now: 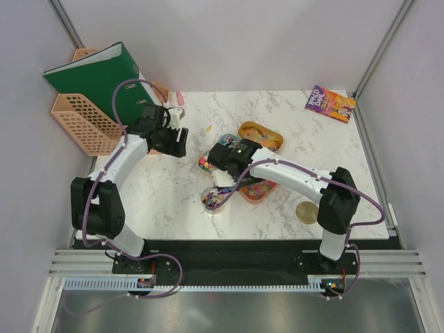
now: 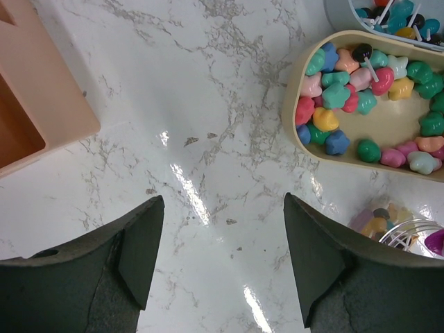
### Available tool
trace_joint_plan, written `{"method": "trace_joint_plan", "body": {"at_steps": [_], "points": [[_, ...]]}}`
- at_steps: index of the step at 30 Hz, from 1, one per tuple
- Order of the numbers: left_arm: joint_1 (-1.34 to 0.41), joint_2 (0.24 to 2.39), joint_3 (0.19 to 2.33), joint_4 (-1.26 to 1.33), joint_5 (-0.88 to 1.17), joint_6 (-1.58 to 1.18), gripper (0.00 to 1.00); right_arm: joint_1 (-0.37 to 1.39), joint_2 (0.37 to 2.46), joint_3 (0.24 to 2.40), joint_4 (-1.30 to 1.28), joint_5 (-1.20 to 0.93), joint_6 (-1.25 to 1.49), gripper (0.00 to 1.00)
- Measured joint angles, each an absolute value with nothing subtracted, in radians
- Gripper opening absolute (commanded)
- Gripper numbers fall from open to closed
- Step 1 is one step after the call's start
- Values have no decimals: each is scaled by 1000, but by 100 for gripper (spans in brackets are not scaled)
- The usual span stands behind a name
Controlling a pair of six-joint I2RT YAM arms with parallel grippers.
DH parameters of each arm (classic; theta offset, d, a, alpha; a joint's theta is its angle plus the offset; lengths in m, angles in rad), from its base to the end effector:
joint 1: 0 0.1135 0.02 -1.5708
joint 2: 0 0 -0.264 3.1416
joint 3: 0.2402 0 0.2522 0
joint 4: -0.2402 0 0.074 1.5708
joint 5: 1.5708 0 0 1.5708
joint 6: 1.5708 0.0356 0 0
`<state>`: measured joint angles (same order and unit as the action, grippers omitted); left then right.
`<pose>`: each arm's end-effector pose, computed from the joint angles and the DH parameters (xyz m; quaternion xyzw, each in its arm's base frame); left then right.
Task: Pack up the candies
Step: Place the fake candies in the packing bottle, then adjust the spatula.
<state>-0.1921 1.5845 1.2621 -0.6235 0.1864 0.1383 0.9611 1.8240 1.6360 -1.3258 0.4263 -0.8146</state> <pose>0.3312 -0.0711 0.2684 0.1840 0.9298 -0.0968 0.3036 0.2091 0.2736 0.2760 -0.7540 0.6212 -0.2089 0.0433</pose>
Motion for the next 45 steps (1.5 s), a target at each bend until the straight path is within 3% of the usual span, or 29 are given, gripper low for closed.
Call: {"method": "trace_joint_plan", "body": {"at_steps": [19, 31, 37, 45], "points": [[-192, 1549, 1255, -614, 190, 129, 77, 1102, 1828, 1639, -1347, 733, -873, 0], [-192, 1502, 1218, -604, 261, 109, 79, 1114, 1834, 1639, -1347, 804, -891, 0], [-192, 1501, 1189, -602, 393, 74, 78, 1080, 1853, 1738, -1361, 715, -826, 0], [-192, 1508, 1182, -582, 668, -5, 75, 871, 1860, 1845, -1343, 450, -675, 0]]}}
